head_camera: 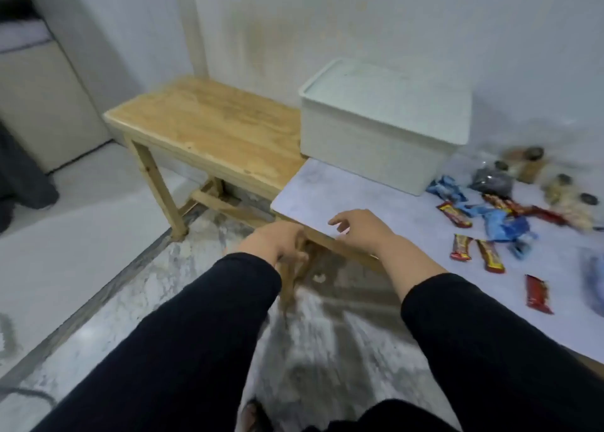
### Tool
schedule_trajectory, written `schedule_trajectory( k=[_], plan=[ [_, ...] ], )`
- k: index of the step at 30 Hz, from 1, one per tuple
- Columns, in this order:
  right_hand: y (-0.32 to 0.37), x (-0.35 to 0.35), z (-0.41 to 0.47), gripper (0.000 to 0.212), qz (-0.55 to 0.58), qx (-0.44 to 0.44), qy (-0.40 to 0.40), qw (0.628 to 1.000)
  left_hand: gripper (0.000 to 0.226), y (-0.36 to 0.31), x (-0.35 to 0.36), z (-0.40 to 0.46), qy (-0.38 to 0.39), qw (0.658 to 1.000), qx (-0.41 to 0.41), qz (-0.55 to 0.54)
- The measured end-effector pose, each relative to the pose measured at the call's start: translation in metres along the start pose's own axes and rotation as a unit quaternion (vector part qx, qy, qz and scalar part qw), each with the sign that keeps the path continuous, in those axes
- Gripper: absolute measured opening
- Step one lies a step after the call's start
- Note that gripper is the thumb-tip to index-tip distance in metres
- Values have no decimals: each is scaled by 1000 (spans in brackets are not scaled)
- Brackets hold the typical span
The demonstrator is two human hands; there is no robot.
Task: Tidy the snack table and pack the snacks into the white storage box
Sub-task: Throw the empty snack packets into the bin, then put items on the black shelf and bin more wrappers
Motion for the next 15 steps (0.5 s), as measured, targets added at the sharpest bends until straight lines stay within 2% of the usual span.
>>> schedule_trajectory(
  k=[3, 8, 15],
  plan=[
    [-59, -40, -66, 38, 29, 41, -47, 998, 57, -86, -5, -5, -2, 998, 55, 2],
    [-161, -91, -197, 40, 57, 133, -113, 983, 57, -244, 14, -31, 10, 984, 165, 71],
    [-276, -144, -393, 37, 83, 244, -239, 936, 53, -453, 49, -90, 10, 942, 313, 120]
  ],
)
Point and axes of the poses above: each hand's wrist, its own z-axis towards the middle knuckle, its own x-axis out of the palm, y = z × x, the point moved 6 cm from there along z, towards the middle knuckle, and after that the axes turned 12 degrees about z, right-handed, at the moved point
